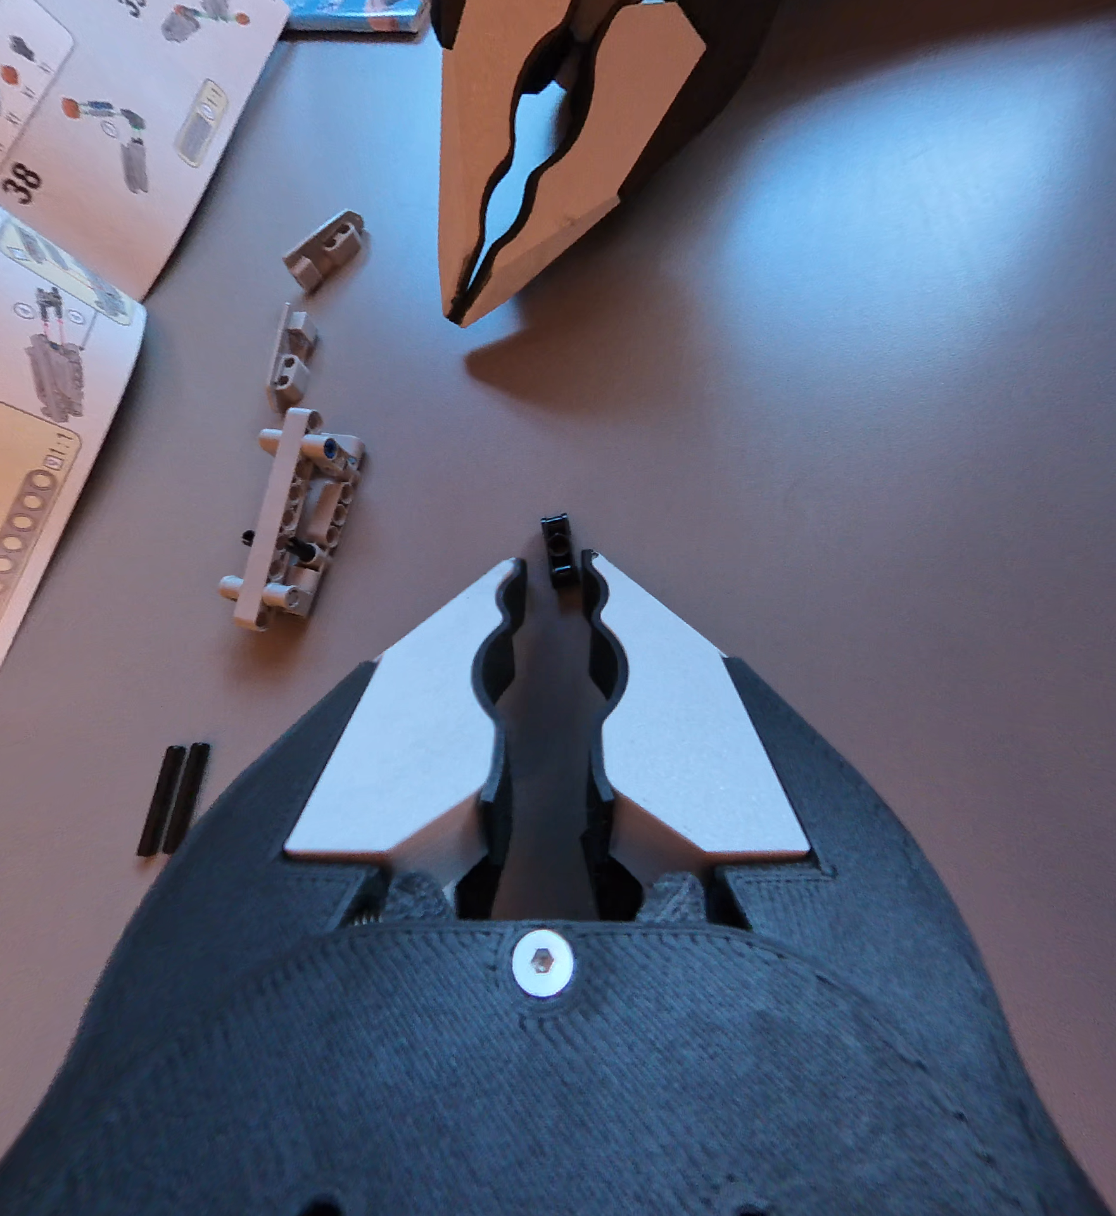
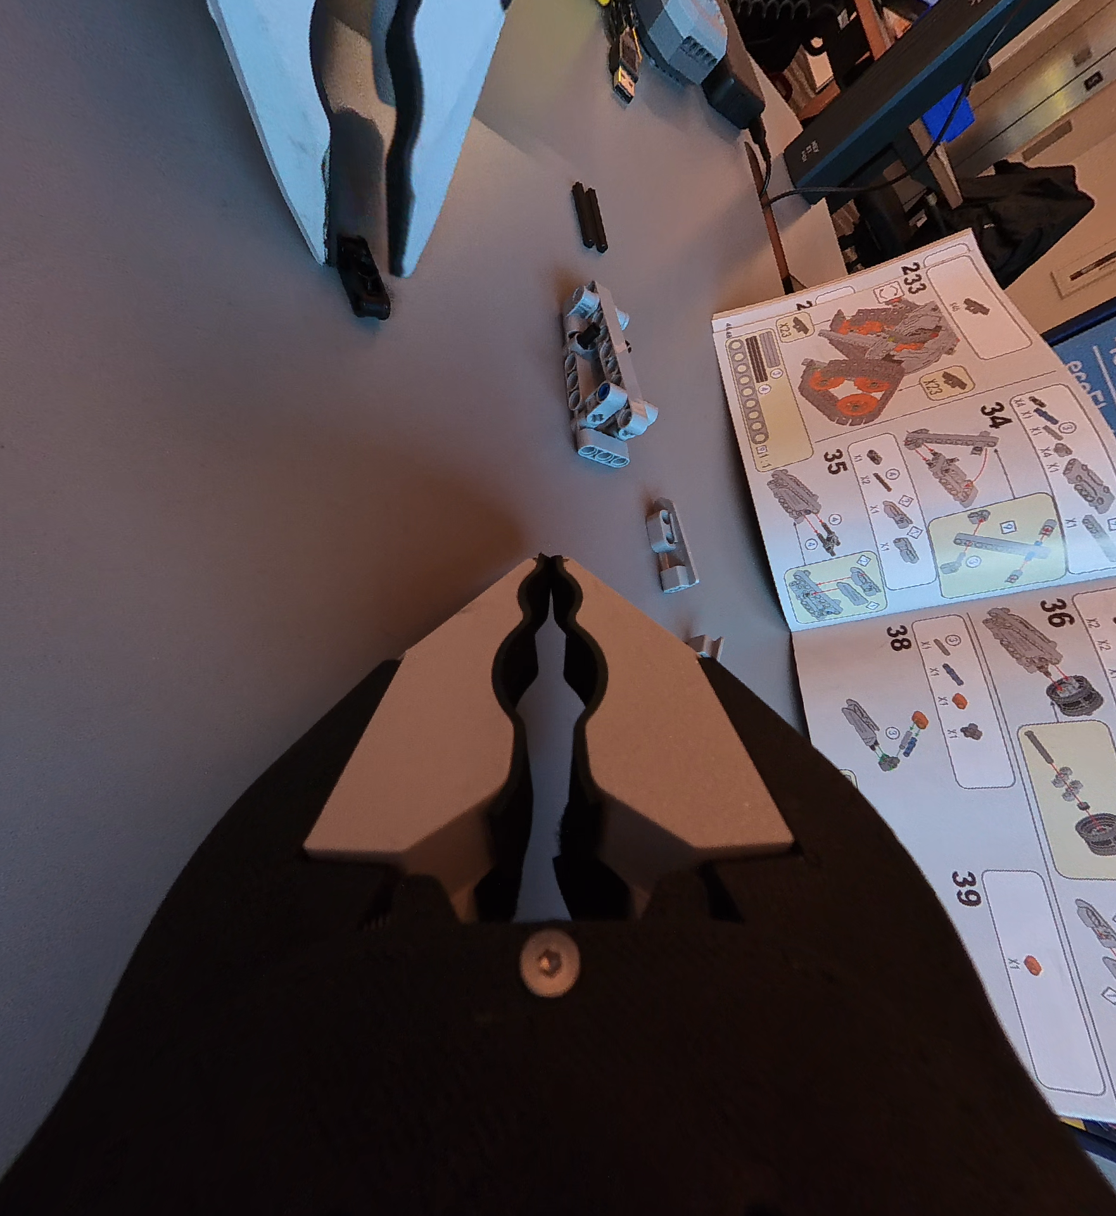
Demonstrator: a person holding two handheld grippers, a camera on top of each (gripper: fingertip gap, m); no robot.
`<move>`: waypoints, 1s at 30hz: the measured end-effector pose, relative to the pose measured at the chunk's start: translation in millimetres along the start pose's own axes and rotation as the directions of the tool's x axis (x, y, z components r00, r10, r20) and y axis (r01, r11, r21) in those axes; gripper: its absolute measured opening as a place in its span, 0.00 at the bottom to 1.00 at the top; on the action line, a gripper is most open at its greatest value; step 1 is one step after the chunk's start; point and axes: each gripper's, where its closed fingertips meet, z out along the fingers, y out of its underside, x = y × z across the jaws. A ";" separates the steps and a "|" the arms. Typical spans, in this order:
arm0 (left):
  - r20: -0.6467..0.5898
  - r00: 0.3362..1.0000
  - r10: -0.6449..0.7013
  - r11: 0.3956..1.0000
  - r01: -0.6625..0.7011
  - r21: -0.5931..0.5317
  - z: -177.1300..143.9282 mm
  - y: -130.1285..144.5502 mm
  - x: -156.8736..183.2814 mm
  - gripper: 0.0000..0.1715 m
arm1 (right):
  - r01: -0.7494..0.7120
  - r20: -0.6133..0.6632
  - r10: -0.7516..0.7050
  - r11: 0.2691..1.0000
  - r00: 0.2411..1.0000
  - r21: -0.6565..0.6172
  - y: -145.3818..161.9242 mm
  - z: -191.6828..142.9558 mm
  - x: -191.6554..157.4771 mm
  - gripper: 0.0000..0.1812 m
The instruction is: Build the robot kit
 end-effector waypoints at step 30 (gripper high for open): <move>-0.031 0.995 -0.092 0.996 0.091 -0.011 -9.1 9.3 -6.1 0.11 | 0.001 -0.003 -0.001 1.000 1.000 -0.001 0.4 -0.1 0.0 0.00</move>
